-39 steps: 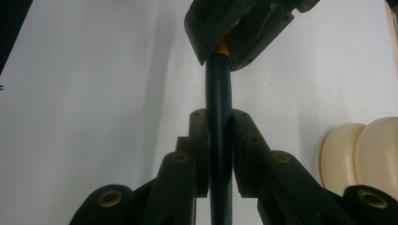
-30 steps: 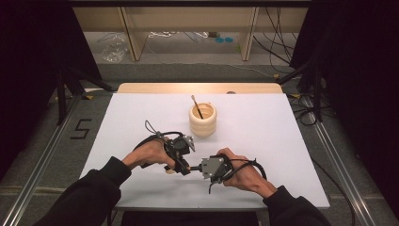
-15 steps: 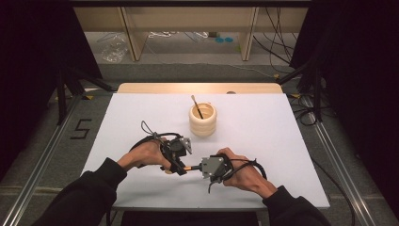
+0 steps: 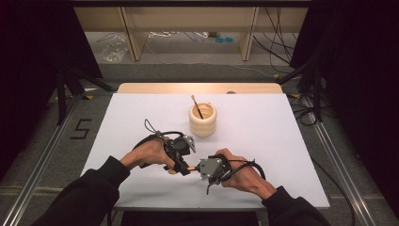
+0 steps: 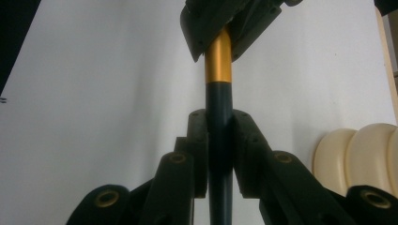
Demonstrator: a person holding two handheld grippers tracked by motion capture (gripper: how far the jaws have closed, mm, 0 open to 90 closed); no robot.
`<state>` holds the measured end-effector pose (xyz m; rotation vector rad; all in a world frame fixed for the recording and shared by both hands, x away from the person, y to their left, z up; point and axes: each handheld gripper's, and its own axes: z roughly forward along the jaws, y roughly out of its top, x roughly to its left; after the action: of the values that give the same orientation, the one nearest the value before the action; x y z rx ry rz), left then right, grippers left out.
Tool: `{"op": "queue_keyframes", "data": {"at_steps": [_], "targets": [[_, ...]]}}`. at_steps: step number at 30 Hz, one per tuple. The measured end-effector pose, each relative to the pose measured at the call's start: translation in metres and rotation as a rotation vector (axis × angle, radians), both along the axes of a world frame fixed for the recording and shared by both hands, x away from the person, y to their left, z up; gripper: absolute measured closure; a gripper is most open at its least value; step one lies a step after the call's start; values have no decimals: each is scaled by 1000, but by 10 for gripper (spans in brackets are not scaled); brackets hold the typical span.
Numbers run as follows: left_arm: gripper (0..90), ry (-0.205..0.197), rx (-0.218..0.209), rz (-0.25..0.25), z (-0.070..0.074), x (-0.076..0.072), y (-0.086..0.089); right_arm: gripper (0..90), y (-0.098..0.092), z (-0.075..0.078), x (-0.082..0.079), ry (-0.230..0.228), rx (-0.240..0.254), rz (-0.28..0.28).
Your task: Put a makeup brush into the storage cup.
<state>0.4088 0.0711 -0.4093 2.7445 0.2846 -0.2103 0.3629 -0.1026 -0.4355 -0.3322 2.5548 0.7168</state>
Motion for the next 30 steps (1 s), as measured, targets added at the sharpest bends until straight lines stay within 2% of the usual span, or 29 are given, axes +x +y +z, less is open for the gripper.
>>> {"op": "queue_keyframes", "data": {"at_steps": [1, 2, 3, 5, 9, 10, 11, 12, 14, 15, 17, 18, 19, 21, 26, 30], "targets": [[781, 8, -20, 31, -1, -2, -1, 793, 0, 0, 0, 0, -2, -6], [781, 9, -20, 30, -1, -2, -1, 793, 0, 1, 1, -13, -12, -4], [781, 9, -16, 27, -1, -2, -1, 793, 0, 0, -1, 3, -3, -18], [781, 12, -14, 34, -1, -3, -2, 793, 0, 0, 1, -21, -27, 8], [780, 16, 0, 20, 0, 0, -2, 793, 2, -1, -2, -6, -21, -16], [780, 17, 1, 18, 1, 0, -2, 793, 2, -2, -4, 13, -20, -41], [780, 17, 0, 17, 0, 0, -2, 794, 2, -1, -3, 4, -29, -40], [779, 26, -19, 49, -1, -2, -3, 793, 2, -1, -3, -6, -31, -42], [778, 34, -19, 54, 0, -2, -3, 794, 3, 0, -2, -28, -39, -15], [777, 35, -4, 36, 1, 0, -2, 794, 2, -2, -4, -8, -36, -49], [773, 42, -12, 42, 1, 1, -2, 794, 2, -1, -5, -16, -42, -55], [768, 68, -56, 97, 0, -3, -3, 794, 1, -2, -9, 13, -54, -102], [760, 80, -64, 106, 0, -3, -3, 795, 1, -1, -8, 5, -56, -88], [725, 99, -79, 121, 1, -4, -3, 795, 1, -2, -9, 20, -55, -107], [706, 95, -75, 132, 1, -5, -3, 795, 0, -1, -6, 0, -49, -89], [704, 92, -73, 120, 2, -4, -3, 795, 0, -1, -6, 4, -52, -102]]}}
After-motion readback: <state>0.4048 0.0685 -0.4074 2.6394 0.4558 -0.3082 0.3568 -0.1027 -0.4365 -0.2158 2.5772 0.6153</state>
